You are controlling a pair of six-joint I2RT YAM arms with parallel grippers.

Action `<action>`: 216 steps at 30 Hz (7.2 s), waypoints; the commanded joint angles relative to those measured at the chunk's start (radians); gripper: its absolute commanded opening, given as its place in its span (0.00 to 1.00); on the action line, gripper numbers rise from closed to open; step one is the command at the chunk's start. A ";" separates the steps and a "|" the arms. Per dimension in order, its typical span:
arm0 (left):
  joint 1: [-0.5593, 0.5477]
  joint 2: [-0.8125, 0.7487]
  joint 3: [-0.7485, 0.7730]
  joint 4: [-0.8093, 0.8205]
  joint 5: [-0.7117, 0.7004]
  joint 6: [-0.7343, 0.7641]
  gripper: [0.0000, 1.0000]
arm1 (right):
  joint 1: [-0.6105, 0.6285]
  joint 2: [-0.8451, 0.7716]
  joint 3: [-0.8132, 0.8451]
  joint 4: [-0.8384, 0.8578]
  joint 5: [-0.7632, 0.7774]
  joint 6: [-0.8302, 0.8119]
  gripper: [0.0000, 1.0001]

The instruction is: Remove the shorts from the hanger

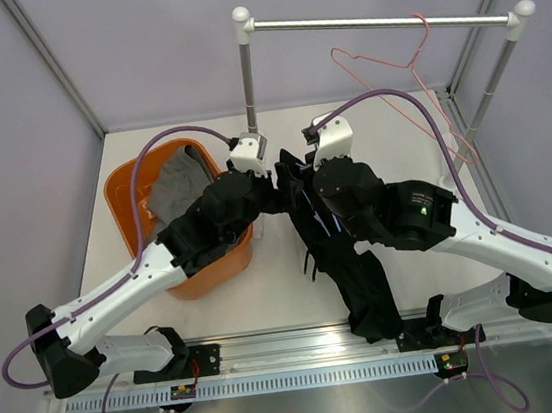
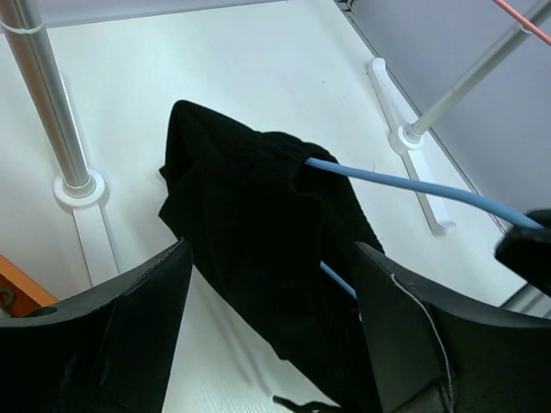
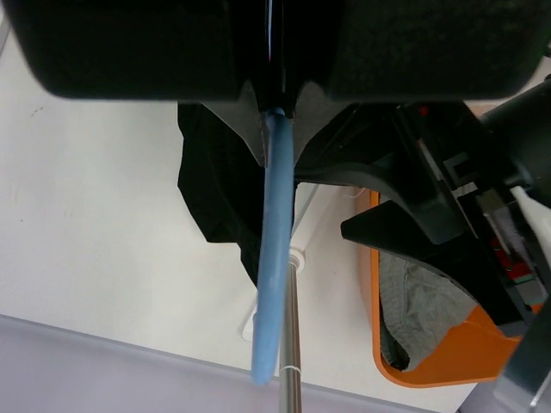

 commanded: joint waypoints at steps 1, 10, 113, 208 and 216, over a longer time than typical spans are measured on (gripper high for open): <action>-0.006 0.034 0.015 0.126 -0.055 -0.033 0.75 | 0.012 -0.030 0.054 0.016 0.065 0.014 0.00; -0.006 0.103 0.026 0.154 -0.054 -0.040 0.35 | 0.014 -0.053 0.045 0.015 0.055 0.009 0.00; 0.650 -0.041 0.614 0.252 0.073 0.483 0.00 | -0.270 -0.004 0.129 -0.110 -0.299 -0.010 0.00; 0.653 -0.644 -0.367 -0.342 0.472 0.202 0.99 | -0.701 0.608 0.964 -0.111 -0.722 -0.032 0.00; 0.653 -0.641 -0.371 -0.346 0.459 0.204 0.99 | -0.700 0.633 0.919 -0.091 -0.696 -0.032 0.00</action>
